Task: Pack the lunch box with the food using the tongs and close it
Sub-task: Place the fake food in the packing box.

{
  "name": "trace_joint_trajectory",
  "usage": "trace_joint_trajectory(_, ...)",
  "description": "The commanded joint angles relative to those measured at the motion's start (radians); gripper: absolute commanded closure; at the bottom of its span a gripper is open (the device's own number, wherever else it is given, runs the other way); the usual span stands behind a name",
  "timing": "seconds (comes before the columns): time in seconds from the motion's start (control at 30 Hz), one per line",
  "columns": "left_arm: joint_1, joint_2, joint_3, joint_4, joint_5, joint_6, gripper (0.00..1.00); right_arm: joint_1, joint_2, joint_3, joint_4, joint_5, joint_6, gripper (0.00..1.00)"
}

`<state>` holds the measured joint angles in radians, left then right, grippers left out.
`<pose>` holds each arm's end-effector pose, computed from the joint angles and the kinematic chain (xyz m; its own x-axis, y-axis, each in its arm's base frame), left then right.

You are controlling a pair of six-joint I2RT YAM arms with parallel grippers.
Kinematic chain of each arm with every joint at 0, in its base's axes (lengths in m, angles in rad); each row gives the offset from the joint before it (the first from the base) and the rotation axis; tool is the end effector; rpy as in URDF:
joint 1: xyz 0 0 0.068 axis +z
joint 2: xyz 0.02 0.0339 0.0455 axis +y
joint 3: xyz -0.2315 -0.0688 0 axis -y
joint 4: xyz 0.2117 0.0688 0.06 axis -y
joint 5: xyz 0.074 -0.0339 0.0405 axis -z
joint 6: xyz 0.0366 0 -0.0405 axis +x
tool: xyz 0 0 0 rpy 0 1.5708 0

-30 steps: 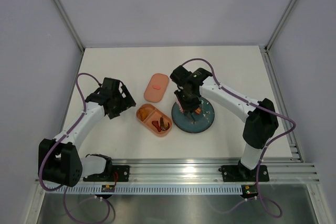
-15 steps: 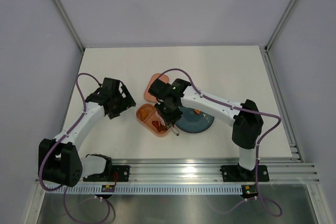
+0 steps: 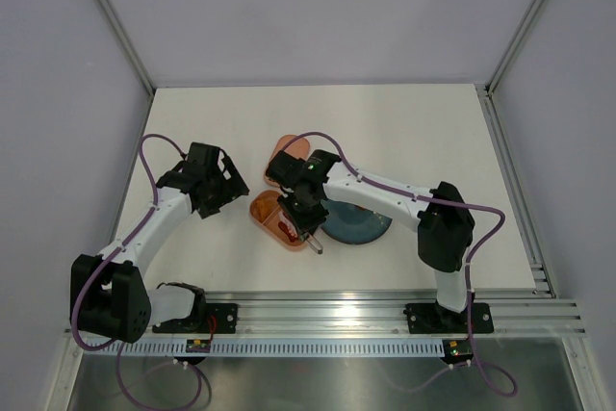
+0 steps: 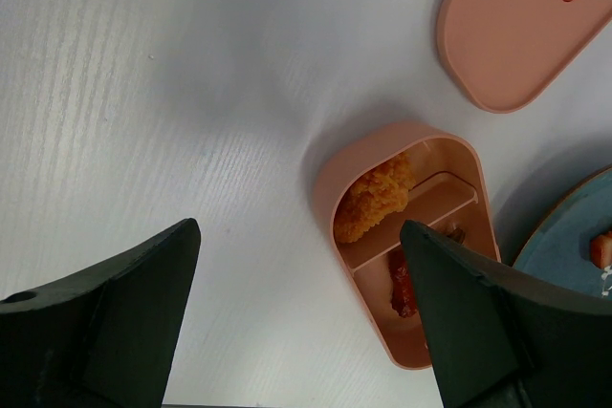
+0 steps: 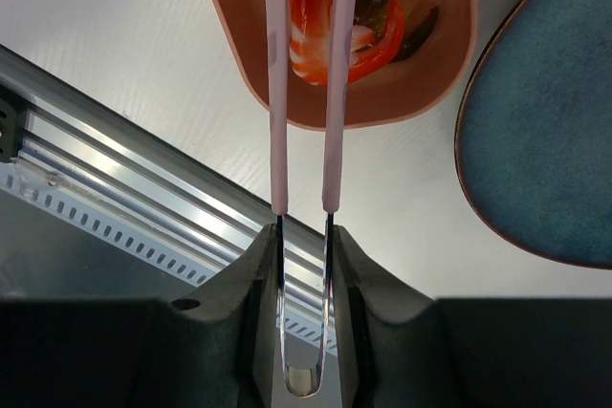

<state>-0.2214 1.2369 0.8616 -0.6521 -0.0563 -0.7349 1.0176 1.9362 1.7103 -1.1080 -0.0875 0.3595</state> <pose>0.2153 -0.0464 0.2158 -0.7475 -0.5179 -0.4159 -0.4183 0.8534 -0.3110 0.1803 0.2981 0.2334 -0.7801 -0.5962 -0.1898 -0.6238 0.7646 0.1621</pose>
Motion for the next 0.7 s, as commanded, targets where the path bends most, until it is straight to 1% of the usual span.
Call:
trace_joint_trajectory(0.0,-0.003,-0.011,0.002,0.029,-0.007,-0.008,0.10,0.007,-0.002,0.005,0.010,0.034,-0.005,0.95)
trace_joint_trajectory(0.23,-0.002,-0.005,0.002,0.031,-0.008,-0.008,0.10,0.007,0.003,-0.012,0.008,0.060,0.004,0.94)
trace_joint_trajectory(0.3,-0.003,-0.004,0.002,0.032,-0.007,-0.009,0.10,0.006,0.006,-0.014,0.010,0.061,0.006,0.89)
trace_joint_trajectory(0.43,-0.001,-0.004,0.002,0.032,-0.007,-0.006,0.10,0.006,0.001,-0.017,0.007,0.071,0.010,0.67)
trace_joint_trajectory(0.47,-0.002,-0.004,0.001,0.032,-0.008,-0.006,0.10,0.006,0.000,-0.018,0.005,0.072,0.012,0.63)
trace_joint_trajectory(0.57,-0.003,-0.002,0.001,0.034,-0.007,-0.008,0.10,0.007,-0.003,-0.014,0.002,0.075,0.013,0.55)
trace_joint_trajectory(0.63,-0.003,-0.002,-0.001,0.035,-0.007,-0.009,0.10,0.007,-0.006,-0.011,0.002,0.075,0.013,0.53)
trace_joint_trajectory(0.67,-0.003,-0.001,0.001,0.035,-0.007,-0.009,0.10,0.007,-0.005,-0.011,0.000,0.075,0.015,0.50)
